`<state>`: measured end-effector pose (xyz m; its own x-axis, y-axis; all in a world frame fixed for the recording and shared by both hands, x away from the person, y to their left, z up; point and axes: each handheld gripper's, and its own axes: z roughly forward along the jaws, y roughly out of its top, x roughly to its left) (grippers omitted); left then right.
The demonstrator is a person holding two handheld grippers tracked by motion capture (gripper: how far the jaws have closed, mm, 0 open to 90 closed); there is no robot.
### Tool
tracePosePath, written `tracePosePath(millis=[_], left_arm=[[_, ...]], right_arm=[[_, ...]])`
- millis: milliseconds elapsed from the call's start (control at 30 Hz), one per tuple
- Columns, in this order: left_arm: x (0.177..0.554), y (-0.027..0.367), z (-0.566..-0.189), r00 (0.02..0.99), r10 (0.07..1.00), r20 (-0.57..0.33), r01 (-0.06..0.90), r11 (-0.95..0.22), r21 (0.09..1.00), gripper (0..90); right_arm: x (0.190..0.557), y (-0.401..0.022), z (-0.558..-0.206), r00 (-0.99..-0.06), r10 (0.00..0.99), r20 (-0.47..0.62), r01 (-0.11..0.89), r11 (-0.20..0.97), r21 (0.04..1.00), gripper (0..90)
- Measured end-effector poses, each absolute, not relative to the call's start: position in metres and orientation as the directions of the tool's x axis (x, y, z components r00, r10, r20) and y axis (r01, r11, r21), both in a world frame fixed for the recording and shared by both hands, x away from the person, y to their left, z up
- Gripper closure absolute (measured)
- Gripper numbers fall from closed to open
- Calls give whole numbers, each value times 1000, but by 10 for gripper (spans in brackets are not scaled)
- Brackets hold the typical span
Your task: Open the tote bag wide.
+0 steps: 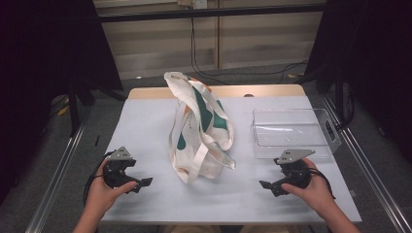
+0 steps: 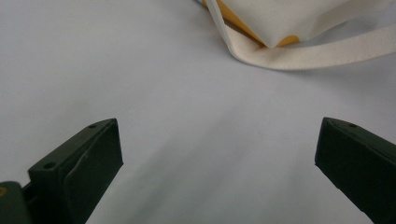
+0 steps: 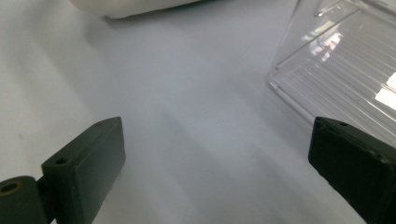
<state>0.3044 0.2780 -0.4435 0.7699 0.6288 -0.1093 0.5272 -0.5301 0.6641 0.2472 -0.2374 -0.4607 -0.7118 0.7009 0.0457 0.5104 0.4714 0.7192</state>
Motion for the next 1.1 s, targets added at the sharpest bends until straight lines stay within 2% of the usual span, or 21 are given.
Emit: tracePosePath(millis=[1100], left_arm=[[345,240,-409,796,598,-99,506,-565,652,9]], right_arm=[[287,-186,-410,-757,652,56,479,494,726,72]])
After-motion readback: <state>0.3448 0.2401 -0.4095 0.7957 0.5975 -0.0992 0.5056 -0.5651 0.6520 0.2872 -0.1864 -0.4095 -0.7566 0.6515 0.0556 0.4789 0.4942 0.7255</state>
